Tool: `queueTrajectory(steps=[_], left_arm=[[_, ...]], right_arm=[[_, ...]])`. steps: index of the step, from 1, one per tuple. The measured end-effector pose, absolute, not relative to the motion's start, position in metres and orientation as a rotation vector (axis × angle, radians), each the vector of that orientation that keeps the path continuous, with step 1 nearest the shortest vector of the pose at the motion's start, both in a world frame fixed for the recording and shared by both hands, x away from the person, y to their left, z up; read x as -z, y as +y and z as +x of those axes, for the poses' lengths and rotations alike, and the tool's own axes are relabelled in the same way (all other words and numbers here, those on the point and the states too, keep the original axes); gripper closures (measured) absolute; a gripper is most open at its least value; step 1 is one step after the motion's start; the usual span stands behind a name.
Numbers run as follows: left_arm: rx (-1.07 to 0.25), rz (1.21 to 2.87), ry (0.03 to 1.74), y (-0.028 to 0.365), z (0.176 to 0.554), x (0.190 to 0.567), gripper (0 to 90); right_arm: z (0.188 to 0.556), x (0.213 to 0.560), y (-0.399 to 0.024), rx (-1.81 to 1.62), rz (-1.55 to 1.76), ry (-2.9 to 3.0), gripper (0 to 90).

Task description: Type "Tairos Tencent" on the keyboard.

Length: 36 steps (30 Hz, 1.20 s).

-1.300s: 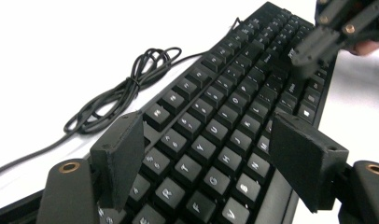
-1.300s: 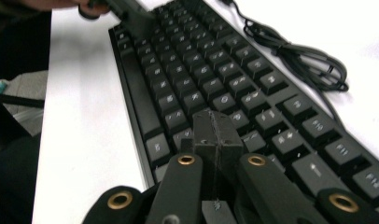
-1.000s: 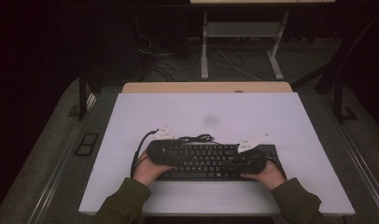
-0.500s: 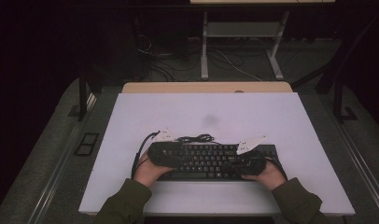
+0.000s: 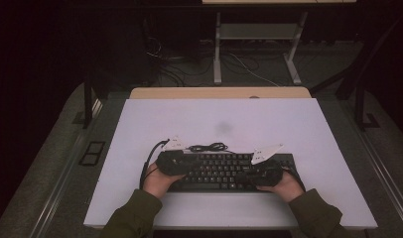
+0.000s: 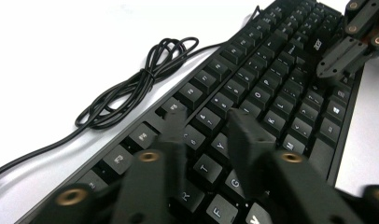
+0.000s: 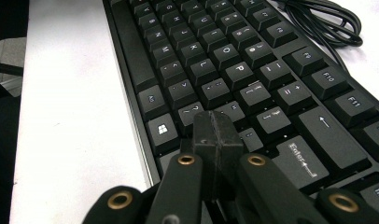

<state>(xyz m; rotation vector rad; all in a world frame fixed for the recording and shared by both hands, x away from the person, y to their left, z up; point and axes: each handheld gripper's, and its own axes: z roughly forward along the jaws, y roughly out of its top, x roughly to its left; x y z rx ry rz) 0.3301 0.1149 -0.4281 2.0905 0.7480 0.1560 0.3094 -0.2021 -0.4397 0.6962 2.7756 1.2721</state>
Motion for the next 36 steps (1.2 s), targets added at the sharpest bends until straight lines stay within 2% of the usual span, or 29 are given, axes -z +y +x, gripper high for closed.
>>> queueTrajectory(steps=[4,6,17,36], left_arm=[[-0.137,2.12,0.743,0.1143,0.3301,0.4287,84.1],[-0.131,2.134,0.743,0.1138,0.3305,0.4289,88.8],[-0.116,2.191,0.731,0.1118,0.3325,0.4339,88.9],[-0.117,2.178,0.726,0.1107,0.3301,0.4319,88.8]], right_arm=[[0.3093,0.4395,-0.202,-1.269,0.696,2.775,89.4],[0.3093,0.4395,-0.202,-1.269,0.697,2.775,89.4],[0.3091,0.4396,-0.2019,-1.27,0.7,2.773,89.4],[0.309,0.4397,-0.202,-1.271,0.703,2.772,89.4]])
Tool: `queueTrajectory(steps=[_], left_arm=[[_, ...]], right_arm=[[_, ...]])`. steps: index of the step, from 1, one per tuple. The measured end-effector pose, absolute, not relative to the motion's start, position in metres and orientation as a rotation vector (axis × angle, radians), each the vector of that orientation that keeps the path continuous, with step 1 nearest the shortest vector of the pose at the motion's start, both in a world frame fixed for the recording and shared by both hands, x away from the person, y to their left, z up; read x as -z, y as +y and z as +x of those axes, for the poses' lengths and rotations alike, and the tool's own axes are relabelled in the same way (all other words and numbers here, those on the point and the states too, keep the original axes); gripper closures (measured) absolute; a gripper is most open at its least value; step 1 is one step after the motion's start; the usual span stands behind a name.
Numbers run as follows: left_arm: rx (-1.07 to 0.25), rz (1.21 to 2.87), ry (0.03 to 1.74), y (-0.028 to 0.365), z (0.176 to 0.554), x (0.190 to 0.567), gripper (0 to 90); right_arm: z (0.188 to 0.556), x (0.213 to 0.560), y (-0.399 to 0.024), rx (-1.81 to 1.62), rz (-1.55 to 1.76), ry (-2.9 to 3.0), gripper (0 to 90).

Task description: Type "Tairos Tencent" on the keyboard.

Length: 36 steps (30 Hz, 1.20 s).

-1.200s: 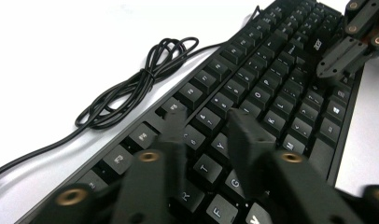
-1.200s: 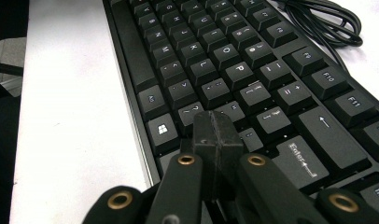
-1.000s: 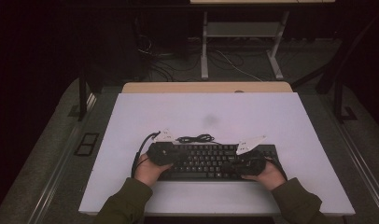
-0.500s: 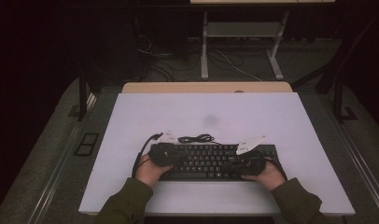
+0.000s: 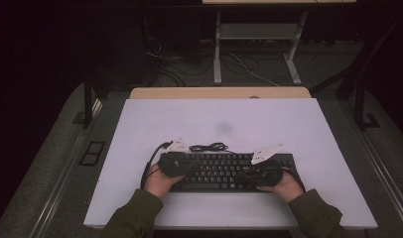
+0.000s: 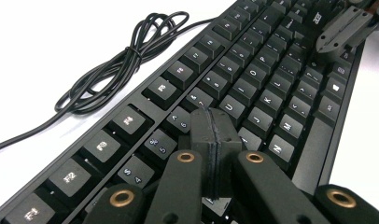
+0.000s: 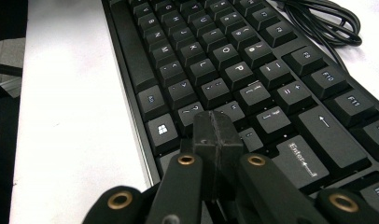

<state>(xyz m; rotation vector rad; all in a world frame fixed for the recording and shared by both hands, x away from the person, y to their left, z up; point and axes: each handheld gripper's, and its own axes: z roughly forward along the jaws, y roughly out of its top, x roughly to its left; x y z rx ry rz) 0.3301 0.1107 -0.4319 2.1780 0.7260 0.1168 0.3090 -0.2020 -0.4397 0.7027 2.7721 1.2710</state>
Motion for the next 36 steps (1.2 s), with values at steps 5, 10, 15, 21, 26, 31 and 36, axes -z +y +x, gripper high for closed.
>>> queueTrajectory(steps=[5,10,15,21,26,31,36], left_arm=[[-0.11,2.15,0.732,0.113,0.329,0.43,87.1],[-0.111,2.126,0.74,0.121,0.327,0.429,77.0],[-0.112,2.124,0.745,0.128,0.325,0.428,63.2],[-0.127,2.103,0.764,0.135,0.323,0.429,41.1],[-0.123,2.073,0.776,0.142,0.32,0.431,30.0],[-0.133,2.056,0.773,0.149,0.318,0.43,29.9],[-0.139,2.046,0.778,0.153,0.315,0.431,29.9]], right_arm=[[0.309,0.44,-0.202,-1.273,0.705,2.772,89.4],[0.309,0.44,-0.202,-1.274,0.705,2.772,89.4],[0.309,0.44,-0.202,-1.275,0.705,2.771,89.4],[0.309,0.44,-0.202,-1.278,0.707,2.771,89.4],[0.309,0.44,-0.203,-1.284,0.713,2.772,89.4],[0.309,0.437,-0.203,-1.298,0.706,2.763,89.2],[0.312,0.433,-0.204,-1.369,0.735,2.73,83.5]])
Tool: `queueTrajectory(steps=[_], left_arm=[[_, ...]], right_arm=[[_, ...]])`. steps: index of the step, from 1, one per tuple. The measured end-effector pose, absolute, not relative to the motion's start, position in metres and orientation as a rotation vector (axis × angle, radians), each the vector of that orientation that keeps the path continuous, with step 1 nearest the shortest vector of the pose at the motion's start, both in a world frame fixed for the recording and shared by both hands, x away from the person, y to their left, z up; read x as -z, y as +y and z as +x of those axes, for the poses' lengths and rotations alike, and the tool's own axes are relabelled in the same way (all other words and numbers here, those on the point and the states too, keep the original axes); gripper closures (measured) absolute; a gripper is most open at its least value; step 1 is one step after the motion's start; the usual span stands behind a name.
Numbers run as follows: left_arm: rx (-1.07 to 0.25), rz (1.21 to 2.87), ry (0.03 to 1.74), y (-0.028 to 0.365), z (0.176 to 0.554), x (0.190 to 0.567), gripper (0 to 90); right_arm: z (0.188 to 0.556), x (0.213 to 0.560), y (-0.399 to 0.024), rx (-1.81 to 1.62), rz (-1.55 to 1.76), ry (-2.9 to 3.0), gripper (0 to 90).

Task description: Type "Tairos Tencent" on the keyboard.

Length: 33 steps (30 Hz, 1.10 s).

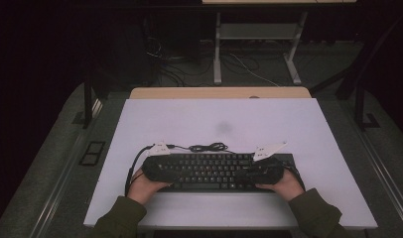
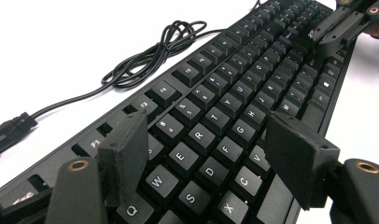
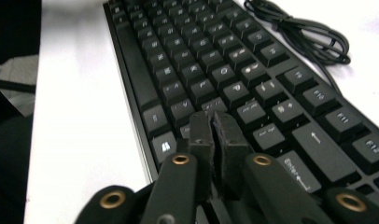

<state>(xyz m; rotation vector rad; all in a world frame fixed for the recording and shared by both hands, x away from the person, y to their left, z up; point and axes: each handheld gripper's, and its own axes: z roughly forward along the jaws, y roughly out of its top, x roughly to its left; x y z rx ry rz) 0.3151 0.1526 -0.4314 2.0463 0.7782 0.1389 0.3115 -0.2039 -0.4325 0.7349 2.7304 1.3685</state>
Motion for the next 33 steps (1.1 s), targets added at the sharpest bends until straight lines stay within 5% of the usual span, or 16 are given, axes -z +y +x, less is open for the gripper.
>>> queueTrajectory(steps=[8,15,33], left_arm=[[-0.168,2.053,0.789,0.153,0.314,0.431,33.1],[-0.162,2.046,0.797,0.156,0.315,0.432,45.8],[-0.21,2.082,0.811,0.152,0.316,0.43,79.5]], right_arm=[[0.32,0.429,-0.2,-1.445,0.797,2.671,62.1],[0.329,0.427,-0.192,-1.503,0.852,2.613,44.0],[0.346,0.428,-0.168,-1.546,0.856,2.566,33.9]])
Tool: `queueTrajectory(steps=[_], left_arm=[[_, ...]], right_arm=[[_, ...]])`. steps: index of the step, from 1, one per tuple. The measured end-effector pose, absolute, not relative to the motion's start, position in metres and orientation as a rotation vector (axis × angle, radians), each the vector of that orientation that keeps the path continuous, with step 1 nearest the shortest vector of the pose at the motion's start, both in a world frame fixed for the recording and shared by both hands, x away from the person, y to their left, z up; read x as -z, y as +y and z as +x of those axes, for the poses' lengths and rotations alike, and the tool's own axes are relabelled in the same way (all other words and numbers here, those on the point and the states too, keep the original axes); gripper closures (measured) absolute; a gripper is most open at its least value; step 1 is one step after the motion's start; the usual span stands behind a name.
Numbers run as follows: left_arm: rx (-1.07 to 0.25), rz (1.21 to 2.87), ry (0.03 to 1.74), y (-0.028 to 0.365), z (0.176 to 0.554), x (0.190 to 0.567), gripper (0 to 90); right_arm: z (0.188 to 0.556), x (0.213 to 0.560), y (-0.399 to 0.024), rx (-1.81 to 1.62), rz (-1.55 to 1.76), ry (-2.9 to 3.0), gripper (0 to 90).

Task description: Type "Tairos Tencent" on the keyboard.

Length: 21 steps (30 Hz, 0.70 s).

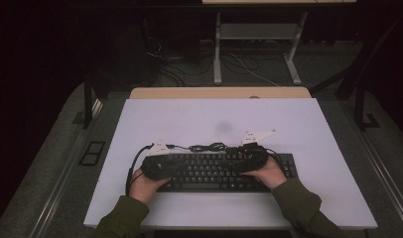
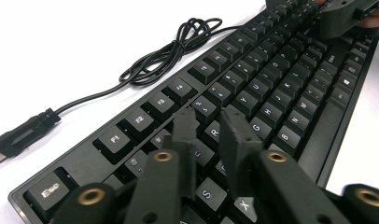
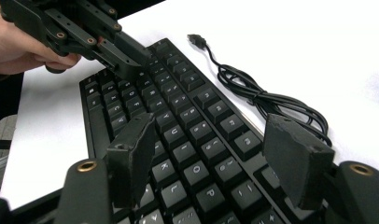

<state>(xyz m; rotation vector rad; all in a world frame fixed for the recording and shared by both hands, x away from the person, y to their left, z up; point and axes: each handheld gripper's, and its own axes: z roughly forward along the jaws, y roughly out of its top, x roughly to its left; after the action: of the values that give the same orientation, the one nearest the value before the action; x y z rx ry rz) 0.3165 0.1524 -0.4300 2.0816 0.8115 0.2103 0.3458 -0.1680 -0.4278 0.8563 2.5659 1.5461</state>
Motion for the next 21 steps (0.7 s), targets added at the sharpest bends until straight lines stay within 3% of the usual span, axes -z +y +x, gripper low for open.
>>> queueTrajectory(steps=[6,21], left_arm=[[-0.202,2.098,0.818,0.15,0.318,0.431,88.8],[-0.192,2.109,0.826,0.148,0.321,0.435,88.8]], right_arm=[[0.349,0.429,-0.16,-1.539,0.846,2.571,32.9],[0.348,0.433,-0.153,-1.525,0.836,2.593,32.6]])
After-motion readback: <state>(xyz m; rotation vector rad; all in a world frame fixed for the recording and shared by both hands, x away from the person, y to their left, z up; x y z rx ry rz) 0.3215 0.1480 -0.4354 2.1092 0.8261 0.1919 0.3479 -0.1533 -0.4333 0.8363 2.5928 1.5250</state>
